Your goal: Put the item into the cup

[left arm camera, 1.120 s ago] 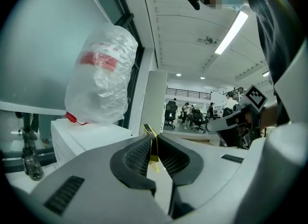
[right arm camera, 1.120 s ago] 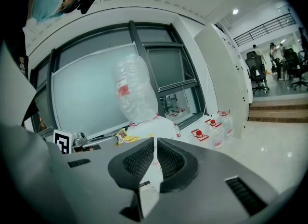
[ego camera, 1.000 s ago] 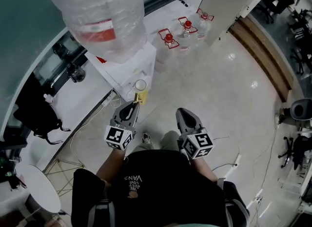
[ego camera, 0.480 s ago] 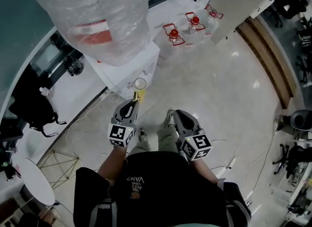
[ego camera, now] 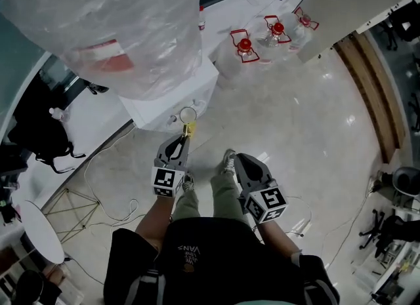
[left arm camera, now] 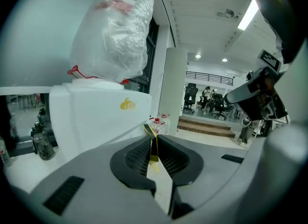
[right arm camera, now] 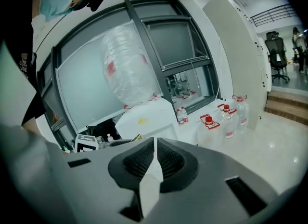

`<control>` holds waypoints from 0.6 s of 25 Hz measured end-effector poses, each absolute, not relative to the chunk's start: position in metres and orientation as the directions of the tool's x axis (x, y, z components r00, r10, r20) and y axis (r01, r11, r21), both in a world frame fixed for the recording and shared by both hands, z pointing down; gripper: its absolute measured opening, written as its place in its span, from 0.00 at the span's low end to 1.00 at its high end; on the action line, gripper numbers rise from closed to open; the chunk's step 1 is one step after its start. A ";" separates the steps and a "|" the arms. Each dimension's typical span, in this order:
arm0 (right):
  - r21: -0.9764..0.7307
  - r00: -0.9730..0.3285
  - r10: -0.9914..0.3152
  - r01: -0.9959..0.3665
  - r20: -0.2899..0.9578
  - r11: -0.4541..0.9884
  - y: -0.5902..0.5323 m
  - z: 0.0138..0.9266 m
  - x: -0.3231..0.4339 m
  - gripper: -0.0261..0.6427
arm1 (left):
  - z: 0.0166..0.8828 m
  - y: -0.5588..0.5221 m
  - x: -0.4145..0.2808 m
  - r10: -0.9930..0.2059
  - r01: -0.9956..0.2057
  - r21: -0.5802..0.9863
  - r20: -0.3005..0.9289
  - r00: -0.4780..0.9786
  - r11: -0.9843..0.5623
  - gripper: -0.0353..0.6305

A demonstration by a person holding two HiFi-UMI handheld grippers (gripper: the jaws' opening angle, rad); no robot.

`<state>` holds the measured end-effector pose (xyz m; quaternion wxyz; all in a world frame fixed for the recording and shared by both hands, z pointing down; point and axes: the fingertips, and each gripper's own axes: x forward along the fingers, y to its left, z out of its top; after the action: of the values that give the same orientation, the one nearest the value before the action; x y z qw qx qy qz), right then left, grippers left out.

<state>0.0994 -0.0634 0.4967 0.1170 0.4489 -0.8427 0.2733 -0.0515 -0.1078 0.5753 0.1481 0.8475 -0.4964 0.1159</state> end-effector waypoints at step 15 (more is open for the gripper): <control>-0.401 -0.613 -0.614 -0.790 0.497 0.464 -0.100 0.559 0.108 0.11 | 0.674 -0.159 -0.047 -0.794 -0.909 0.032 0.476 0.379 -0.415 0.13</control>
<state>0.1077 -0.0998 0.5585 0.1427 0.4160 -0.8437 0.3078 -0.0471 -0.1585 0.6738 0.1458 0.8175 -0.5207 0.1982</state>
